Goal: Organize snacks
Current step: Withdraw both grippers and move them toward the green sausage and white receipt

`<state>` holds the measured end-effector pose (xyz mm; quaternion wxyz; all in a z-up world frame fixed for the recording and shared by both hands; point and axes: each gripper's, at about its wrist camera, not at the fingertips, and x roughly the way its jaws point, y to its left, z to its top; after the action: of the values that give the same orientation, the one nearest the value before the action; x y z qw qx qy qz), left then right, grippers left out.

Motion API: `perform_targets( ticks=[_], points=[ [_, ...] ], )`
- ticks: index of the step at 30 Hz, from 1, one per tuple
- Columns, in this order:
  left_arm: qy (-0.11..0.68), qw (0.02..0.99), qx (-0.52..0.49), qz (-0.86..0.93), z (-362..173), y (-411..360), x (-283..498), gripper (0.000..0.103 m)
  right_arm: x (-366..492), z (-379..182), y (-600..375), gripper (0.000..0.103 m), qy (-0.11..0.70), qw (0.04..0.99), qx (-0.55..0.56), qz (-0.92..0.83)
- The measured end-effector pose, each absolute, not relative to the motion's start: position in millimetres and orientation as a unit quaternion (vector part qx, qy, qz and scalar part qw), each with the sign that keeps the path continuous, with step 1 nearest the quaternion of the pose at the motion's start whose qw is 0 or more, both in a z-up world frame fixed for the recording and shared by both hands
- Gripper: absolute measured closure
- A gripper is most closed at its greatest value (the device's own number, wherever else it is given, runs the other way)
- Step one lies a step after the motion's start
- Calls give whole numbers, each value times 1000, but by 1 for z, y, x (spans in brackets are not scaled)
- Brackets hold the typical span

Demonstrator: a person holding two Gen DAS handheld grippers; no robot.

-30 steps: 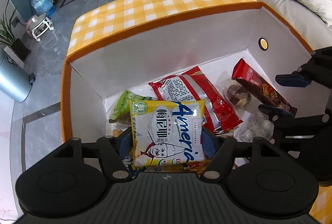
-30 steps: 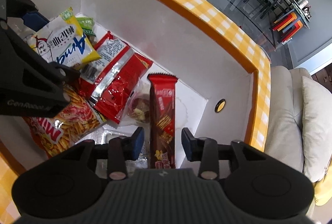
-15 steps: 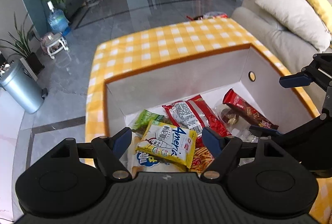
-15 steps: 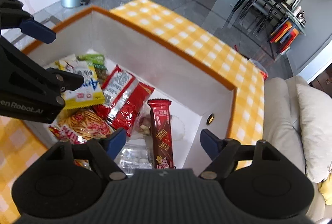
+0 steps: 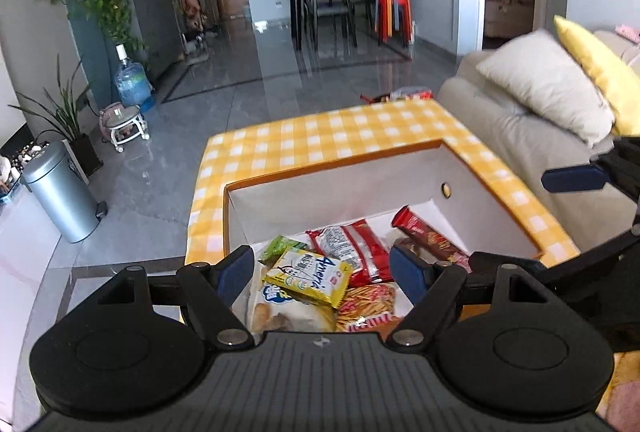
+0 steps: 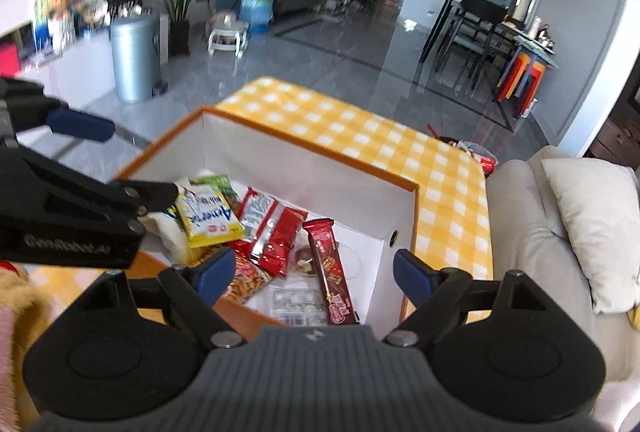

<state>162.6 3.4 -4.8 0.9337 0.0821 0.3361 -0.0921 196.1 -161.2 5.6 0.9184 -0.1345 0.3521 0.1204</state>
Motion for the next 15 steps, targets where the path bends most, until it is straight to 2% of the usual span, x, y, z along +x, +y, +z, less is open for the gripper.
perform_targets(
  ticks=[8, 15],
  points=[
    [327, 939, 73, -84, -4, 2, 124, 13, 135, 12, -181, 17, 315, 940, -93, 89],
    [352, 929, 59, -95, -21, -4, 100, 13, 87, -4, -199, 17, 297, 950, -74, 66]
  ],
)
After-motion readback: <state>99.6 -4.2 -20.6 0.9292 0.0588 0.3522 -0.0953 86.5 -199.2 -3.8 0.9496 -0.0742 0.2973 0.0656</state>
